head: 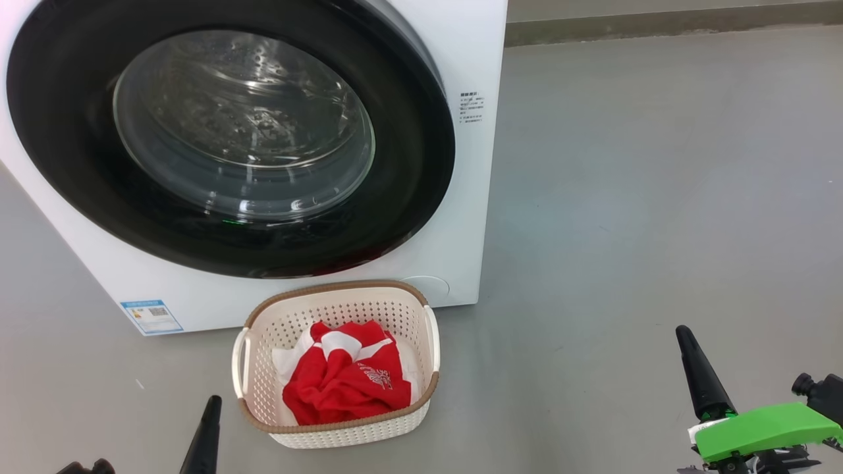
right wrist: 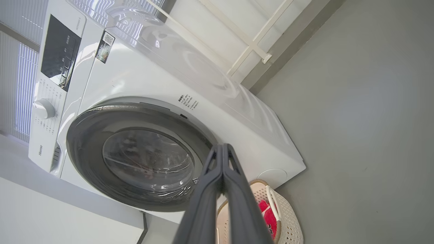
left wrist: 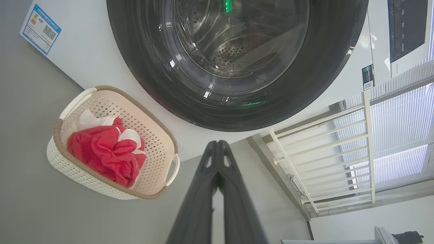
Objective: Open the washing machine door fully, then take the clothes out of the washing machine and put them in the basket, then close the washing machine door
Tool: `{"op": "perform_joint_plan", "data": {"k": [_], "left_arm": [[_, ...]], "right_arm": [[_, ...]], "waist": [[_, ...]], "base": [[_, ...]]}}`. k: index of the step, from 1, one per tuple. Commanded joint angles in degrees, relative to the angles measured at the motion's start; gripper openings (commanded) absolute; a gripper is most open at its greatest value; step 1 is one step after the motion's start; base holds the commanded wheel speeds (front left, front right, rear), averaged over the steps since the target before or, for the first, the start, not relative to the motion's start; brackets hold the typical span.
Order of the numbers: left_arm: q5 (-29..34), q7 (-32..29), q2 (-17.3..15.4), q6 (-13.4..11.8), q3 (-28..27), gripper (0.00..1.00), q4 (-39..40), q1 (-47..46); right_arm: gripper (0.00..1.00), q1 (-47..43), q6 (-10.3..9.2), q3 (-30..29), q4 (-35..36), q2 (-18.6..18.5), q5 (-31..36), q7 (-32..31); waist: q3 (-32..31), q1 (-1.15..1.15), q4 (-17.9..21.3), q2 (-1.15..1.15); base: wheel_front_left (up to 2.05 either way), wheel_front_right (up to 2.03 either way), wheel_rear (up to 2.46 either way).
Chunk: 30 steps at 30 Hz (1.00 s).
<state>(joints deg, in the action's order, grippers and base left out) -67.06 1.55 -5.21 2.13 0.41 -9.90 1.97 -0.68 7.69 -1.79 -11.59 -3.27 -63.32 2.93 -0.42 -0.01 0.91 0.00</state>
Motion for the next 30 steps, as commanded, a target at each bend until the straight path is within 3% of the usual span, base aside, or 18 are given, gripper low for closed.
{"op": "perform_joint_plan", "data": {"k": [1,30], "left_arm": [[-1.88,-0.39,-0.36,0.77,-1.73,0.00,0.81,-3.07],[-17.65,-4.99,1.00,3.80,-4.60,0.00,-2.44,-6.38]], "right_arm": [[0.00,2.83,-0.12,0.12,1.01,-0.92,-2.06,-0.35],[0.00,5.35,-0.17,-1.59,-1.17,-1.13,-20.96,-5.12]], "waist": [[0.02,0.01,-0.04,0.00],[0.40,0.00,-0.61,0.00]], "base": [[0.00,0.00,0.00],[0.00,0.00,0.00]]}}
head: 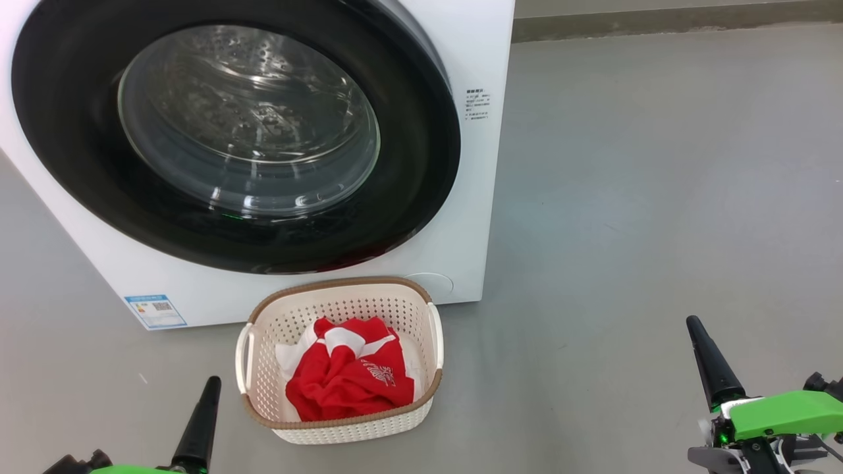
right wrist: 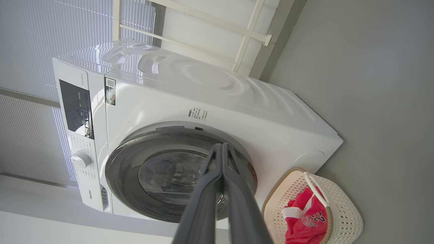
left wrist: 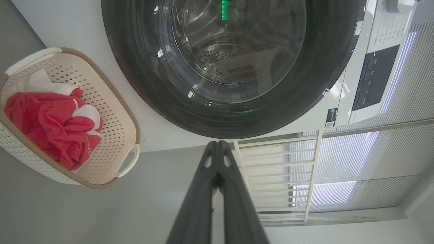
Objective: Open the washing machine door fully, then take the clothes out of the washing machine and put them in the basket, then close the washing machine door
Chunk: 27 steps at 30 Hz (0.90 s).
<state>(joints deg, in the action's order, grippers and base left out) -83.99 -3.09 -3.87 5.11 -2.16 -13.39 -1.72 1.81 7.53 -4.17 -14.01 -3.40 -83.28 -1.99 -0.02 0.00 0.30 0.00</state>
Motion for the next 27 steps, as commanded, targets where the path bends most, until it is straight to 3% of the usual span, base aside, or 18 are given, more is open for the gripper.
{"op": "perform_joint_plan", "data": {"k": [1,14,27], "left_arm": [[-1.28,-0.50,-0.29,0.92,-2.14,0.00,0.92,-2.81],[-8.57,-2.66,0.36,2.32,-3.50,0.00,-0.59,-4.34],[-8.74,-2.85,0.49,2.37,-3.69,0.00,-0.65,-4.41]], "right_arm": [[0.00,2.96,-0.02,0.73,1.18,-1.01,-1.67,-0.37],[0.00,4.13,-0.04,-0.13,0.16,-1.06,-10.37,-2.64],[0.00,4.20,-0.04,-0.47,0.10,-0.84,-10.45,-2.98]], "waist": [[0.01,0.00,-0.02,0.00],[0.19,0.00,-0.29,0.00],[0.20,0.00,-0.30,0.00]], "base": [[0.00,0.00,0.00],[0.00,0.00,0.00],[0.00,0.00,0.00]]}}
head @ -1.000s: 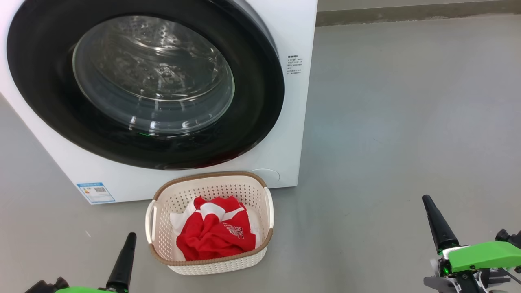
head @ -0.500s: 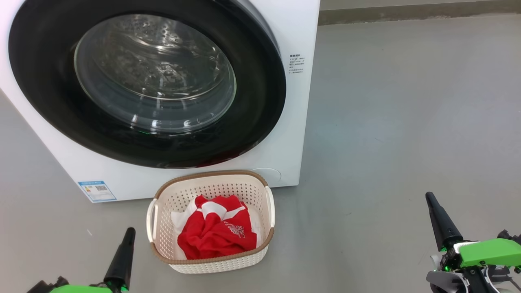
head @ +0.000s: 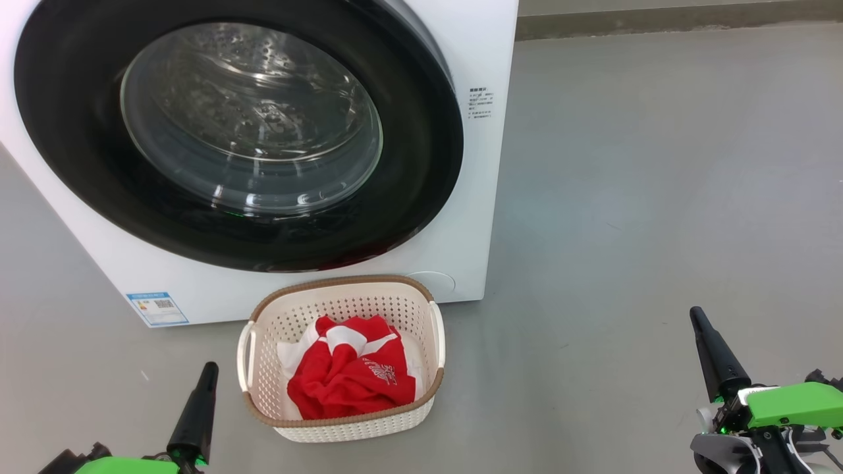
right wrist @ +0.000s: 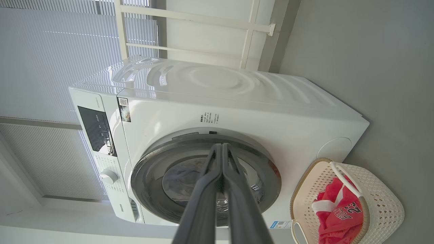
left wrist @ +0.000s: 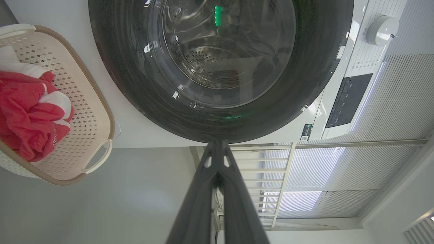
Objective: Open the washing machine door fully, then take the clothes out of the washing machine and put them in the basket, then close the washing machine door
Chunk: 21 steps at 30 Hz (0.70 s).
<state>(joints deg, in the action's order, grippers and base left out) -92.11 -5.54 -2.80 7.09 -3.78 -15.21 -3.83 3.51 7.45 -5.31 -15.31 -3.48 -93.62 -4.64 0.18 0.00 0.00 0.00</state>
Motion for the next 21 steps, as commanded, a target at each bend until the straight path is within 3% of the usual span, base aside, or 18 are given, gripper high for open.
{"op": "perform_joint_plan", "data": {"k": [1,21], "left_arm": [[-0.60,-0.42,-0.58,0.40,-2.08,0.00,1.18,-2.30],[-0.46,-0.56,-0.46,0.40,-2.25,0.00,1.17,-2.32]], "right_arm": [[0.00,2.51,0.03,0.63,1.39,-0.73,-0.07,-0.37],[0.00,2.54,0.03,0.23,1.37,-0.45,0.26,-0.69]], "waist": [[0.00,0.00,0.00,0.00],[0.00,0.00,0.00,0.00]], "base": [[0.00,0.00,0.00],[0.00,0.00,0.00]]}}
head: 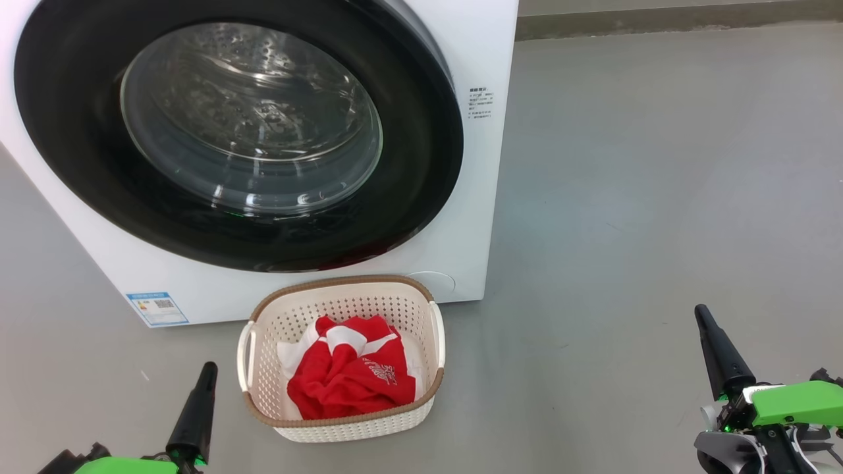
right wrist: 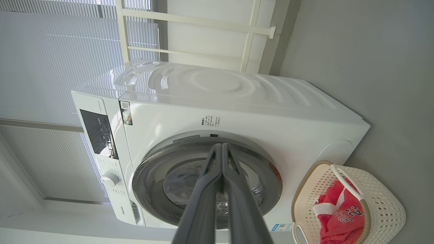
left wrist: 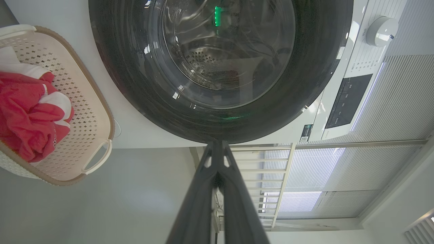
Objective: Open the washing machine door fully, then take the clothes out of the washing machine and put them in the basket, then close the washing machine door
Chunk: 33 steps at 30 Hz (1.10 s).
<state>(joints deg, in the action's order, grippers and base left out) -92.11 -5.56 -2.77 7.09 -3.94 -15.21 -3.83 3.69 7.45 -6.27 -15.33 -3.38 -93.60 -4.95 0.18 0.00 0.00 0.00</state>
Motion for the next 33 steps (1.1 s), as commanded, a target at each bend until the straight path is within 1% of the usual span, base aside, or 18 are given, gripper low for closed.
{"op": "perform_joint_plan", "data": {"k": [1,33], "left_arm": [[-0.45,-0.54,-0.48,0.40,-2.10,0.00,1.17,-2.32],[-0.28,-0.70,-0.33,0.40,-2.31,0.00,1.17,-2.33]], "right_arm": [[0.00,2.36,0.03,1.17,1.39,-0.53,0.25,-0.39],[0.00,2.40,0.03,0.67,1.36,-0.18,0.67,-0.80]], "waist": [[0.00,0.00,0.00,0.00],[0.00,0.00,0.00,0.00]], "base": [[0.00,0.00,0.00],[0.00,0.00,0.00]]}}
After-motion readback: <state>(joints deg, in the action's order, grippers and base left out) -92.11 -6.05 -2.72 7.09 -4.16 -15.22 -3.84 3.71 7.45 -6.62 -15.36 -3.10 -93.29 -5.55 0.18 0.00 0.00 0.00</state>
